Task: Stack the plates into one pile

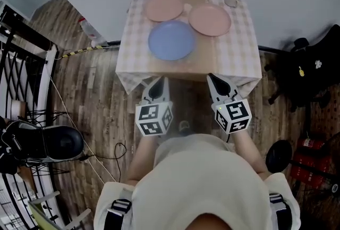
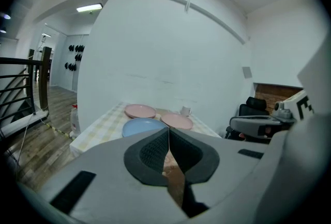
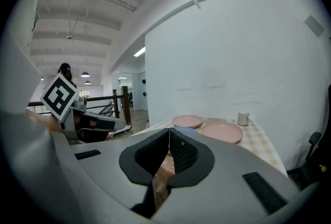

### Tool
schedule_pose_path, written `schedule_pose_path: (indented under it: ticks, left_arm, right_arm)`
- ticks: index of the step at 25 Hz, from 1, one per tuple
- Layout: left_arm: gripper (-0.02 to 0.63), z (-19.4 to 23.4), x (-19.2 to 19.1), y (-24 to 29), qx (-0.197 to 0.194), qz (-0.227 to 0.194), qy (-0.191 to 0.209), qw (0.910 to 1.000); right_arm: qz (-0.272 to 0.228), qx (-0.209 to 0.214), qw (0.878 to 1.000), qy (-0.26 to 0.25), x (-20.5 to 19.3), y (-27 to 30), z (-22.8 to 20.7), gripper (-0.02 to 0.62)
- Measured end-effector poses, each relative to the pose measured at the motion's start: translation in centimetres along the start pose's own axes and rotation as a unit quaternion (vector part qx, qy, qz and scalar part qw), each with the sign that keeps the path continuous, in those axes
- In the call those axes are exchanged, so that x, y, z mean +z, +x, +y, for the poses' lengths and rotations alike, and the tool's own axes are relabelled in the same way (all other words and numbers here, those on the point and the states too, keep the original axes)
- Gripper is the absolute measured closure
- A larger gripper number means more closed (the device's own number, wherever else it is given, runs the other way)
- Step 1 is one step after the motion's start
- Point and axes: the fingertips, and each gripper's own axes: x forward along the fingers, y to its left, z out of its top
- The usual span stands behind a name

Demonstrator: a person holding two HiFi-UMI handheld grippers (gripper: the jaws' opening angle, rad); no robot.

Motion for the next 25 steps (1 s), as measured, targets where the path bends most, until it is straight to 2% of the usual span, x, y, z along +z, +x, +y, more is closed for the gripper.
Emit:
schedule_pose_path:
  ticks: [16, 25]
  left_arm:
    - [0.601, 6.1, 0.7, 4.7, 0.002, 0.019, -0.017, 0.9997]
    - [0.601, 8.9, 0.2, 7.9, 0.032, 0.031, -0.028, 0.9986]
  right_arm:
    - [0.013, -0.015, 1.000, 0.003, 0.2, 7.1, -1.0, 0.595]
    - [0.041, -0.008, 0.999, 0.002, -1.5, 11.1, -3.2, 0.594]
